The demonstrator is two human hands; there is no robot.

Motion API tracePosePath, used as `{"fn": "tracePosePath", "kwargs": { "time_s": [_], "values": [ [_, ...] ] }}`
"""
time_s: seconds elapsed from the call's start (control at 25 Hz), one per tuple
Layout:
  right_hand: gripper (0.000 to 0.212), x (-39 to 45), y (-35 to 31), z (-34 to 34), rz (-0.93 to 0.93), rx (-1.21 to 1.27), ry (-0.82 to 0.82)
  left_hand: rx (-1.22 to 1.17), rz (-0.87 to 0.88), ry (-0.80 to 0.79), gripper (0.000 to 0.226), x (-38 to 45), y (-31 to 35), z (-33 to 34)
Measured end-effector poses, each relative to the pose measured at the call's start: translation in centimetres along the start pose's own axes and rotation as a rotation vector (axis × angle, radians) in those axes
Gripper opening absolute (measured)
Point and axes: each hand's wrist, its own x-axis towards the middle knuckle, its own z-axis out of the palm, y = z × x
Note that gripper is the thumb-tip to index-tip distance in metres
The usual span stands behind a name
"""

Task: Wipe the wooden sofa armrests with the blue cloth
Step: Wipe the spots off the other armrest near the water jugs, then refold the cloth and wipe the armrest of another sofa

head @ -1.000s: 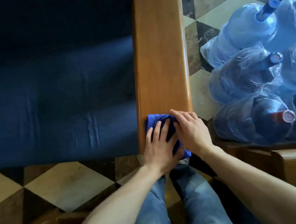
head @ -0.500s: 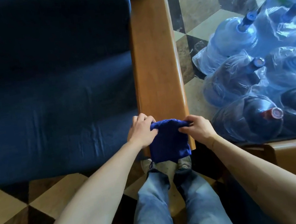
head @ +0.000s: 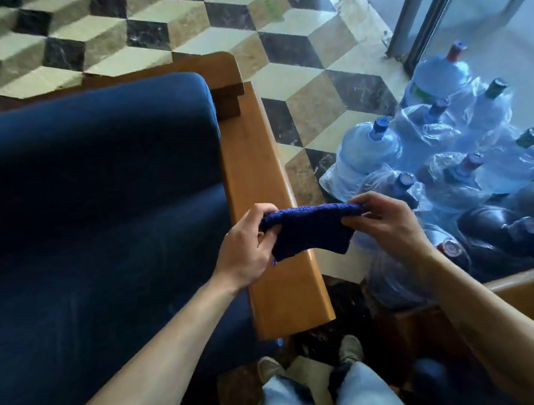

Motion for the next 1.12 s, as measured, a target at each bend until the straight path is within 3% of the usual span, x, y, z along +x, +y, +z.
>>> {"fn": "tracePosePath", "kwargs": {
  "time_s": [0.32, 0.64, 0.96, 1.12],
  "values": [
    [0.023, 1.6, -7.2, -11.8, -0.181, 0.169, 0.076, -0.013, 0.225, 0.145, 0.023, 7.0, 13.1, 1.3],
    [0.025, 2.8, -8.1, -22.8, -0.276, 0.229, 0.118, 0.019, 0.208, 0.236, 0.023, 11.1, 22.8, 7.4],
    [0.024, 4.5, -8.1, -26.7, -0.307, 0.317, 0.153, 0.06, 0.194, 0.266, 0.023, 13.9, 27.1, 9.7],
    [0.023, 6.0, -7.9, -28.5, -0.313, 0.318, 0.19, -0.028, 0.19, 0.211, 0.023, 16.2, 27.9, 10.7]
  ]
}}
